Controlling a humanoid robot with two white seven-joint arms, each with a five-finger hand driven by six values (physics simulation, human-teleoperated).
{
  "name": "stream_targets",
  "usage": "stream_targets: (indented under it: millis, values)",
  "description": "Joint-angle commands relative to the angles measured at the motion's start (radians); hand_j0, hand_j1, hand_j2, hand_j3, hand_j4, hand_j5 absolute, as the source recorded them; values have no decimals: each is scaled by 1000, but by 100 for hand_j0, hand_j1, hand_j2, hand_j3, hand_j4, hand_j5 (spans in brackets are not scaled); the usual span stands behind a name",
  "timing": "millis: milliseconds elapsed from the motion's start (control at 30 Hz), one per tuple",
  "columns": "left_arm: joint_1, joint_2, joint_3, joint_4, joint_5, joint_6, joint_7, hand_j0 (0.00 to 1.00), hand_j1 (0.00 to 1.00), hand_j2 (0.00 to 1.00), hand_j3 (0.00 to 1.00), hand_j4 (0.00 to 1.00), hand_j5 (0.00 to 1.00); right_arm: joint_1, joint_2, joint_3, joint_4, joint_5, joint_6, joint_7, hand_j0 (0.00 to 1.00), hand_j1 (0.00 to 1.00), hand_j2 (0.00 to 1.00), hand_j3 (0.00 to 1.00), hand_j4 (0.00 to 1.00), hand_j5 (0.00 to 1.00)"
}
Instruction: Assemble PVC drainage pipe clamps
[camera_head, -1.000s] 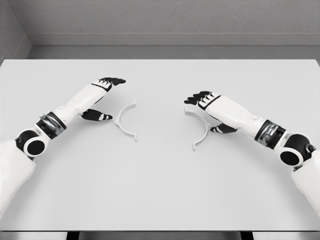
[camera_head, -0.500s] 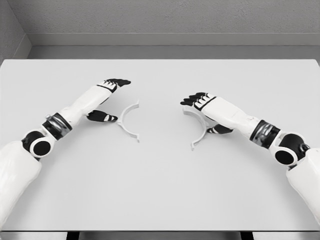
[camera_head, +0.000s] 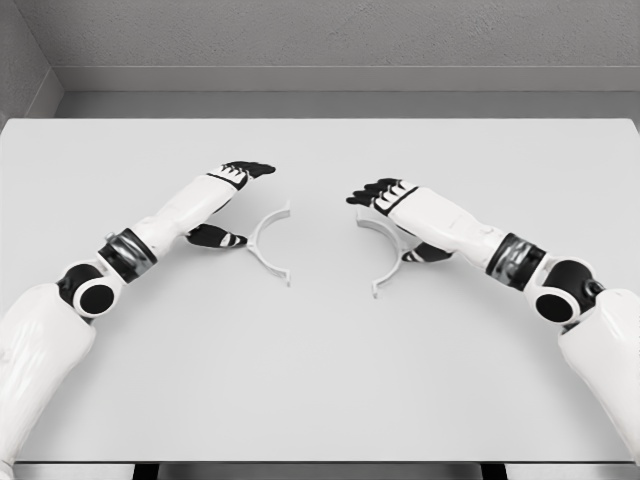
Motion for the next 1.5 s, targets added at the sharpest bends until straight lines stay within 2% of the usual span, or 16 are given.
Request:
stream_targets:
  millis: [0,333,633,1000,1033,1100,1167,1267,1333,1433,1467]
  values:
    - [0,-4,1,-3,4,0,0,100,100,100,100,100,100,0,10,4,3,-1,3,1,100,100,100,100,100,100]
    - [2,-46,1,-12,-26,0,0,100,100,100,100,100,100,-40,45,41,58,8,6,-1,100,100,100,100,100,100]
    - [5,-63,1,-24,-52,0,0,100,100,100,100,100,100,-48,68,48,56,13,6,1,100,100,100,100,100,100]
    - [5,-67,1,-26,-54,0,0,100,100,100,100,100,100,-51,29,33,56,11,-2,-1,100,100,100,100,100,100]
    - [5,-69,1,-26,-54,0,0,100,100,100,100,100,100,-49,-4,10,43,4,-2,0,100,100,100,100,100,100]
    - [6,-69,1,-38,-55,0,0,100,100,100,100,100,100,-38,-11,-39,12,2,-3,1,100,100,100,100,100,100]
    - [6,-79,1,-38,-60,0,0,100,100,100,100,100,100,-38,-50,-50,9,-2,-3,-6,100,100,100,100,100,100]
    - [6,-84,1,-38,-68,0,0,100,100,100,100,100,100,-25,-76,-134,10,-2,-24,-9,100,100,100,100,100,100]
    - [6,-89,1,-38,-68,0,0,100,100,100,100,100,100,21,-76,-257,7,-2,-24,-3,100,100,100,100,100,100]
    - [6,-90,1,-38,-68,0,0,100,100,100,100,100,100,74,-90,-357,9,-4,-24,-4,100,100,100,100,100,100]
    - [6,-90,1,-38,-68,0,0,100,100,100,100,100,100,104,-90,-424,9,-4,-24,-4,100,100,100,100,100,100]
